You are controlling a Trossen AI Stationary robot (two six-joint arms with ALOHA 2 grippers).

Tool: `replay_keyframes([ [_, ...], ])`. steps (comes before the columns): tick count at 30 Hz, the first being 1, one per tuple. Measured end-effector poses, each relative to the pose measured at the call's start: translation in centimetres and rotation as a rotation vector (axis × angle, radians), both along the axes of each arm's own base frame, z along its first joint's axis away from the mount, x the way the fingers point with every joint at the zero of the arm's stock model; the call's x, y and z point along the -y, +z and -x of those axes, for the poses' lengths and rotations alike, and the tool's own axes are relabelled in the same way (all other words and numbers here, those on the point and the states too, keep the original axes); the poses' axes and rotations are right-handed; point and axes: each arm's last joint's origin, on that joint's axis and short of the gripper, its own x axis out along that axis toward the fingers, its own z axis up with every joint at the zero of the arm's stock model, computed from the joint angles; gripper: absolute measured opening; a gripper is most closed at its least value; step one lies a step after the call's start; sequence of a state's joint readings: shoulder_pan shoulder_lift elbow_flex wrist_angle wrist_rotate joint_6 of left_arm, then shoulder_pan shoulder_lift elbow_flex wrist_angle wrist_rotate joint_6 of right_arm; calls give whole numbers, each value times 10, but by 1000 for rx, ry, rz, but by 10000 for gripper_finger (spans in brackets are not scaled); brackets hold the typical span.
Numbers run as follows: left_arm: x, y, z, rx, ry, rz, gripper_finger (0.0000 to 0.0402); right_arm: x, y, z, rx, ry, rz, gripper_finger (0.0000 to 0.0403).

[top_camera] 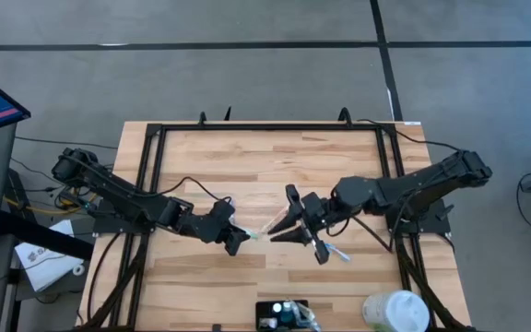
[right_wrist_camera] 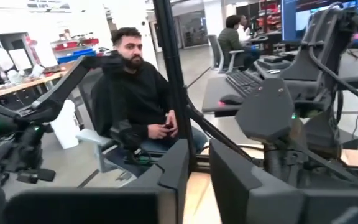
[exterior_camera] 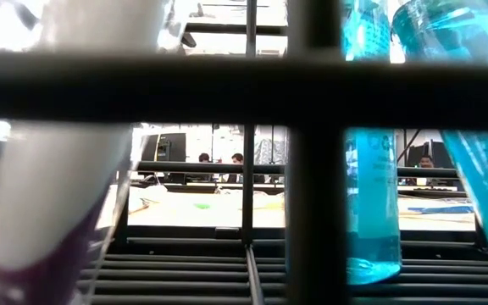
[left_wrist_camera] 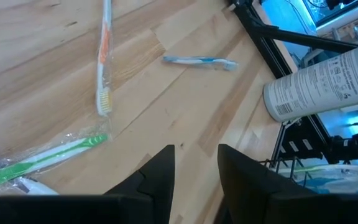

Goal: Pick & Place toothbrushing station
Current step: Put the orange toothbrush into the black mesh organizer

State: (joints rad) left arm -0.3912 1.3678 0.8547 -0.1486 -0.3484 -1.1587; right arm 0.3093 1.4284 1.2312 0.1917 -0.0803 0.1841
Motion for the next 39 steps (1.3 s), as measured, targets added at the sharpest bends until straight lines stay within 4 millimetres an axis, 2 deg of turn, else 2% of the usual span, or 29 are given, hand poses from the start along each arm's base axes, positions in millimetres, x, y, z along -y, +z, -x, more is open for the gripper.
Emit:
replay_keyframes([
  [5, 0, 0, 0, 1, 4, -4, 117, -3, -1, 1, -18, 8, -21, 6],
  [10, -1, 0, 0, 13, 39, -28, 117, 9, -1, 7, -60, -17, -28, 2],
  [16, -10, 4, -6, 62, 91, -22, 117, 44, -11, 42, -24, -83, -25, 0],
  [20, -24, 7, -12, 101, 165, 16, 117, 68, -23, 72, 37, -133, -54, 0],
  [25, -44, 11, -20, 146, 215, 107, 117, 81, -46, 93, 127, -175, -112, 0],
  [31, -57, 14, -25, 155, 165, 173, 117, 71, -72, 87, 113, -171, -161, 0],
  [39, -59, 13, -25, 138, 95, 50, 117, 69, -93, 61, -93, -164, -271, 0],
])
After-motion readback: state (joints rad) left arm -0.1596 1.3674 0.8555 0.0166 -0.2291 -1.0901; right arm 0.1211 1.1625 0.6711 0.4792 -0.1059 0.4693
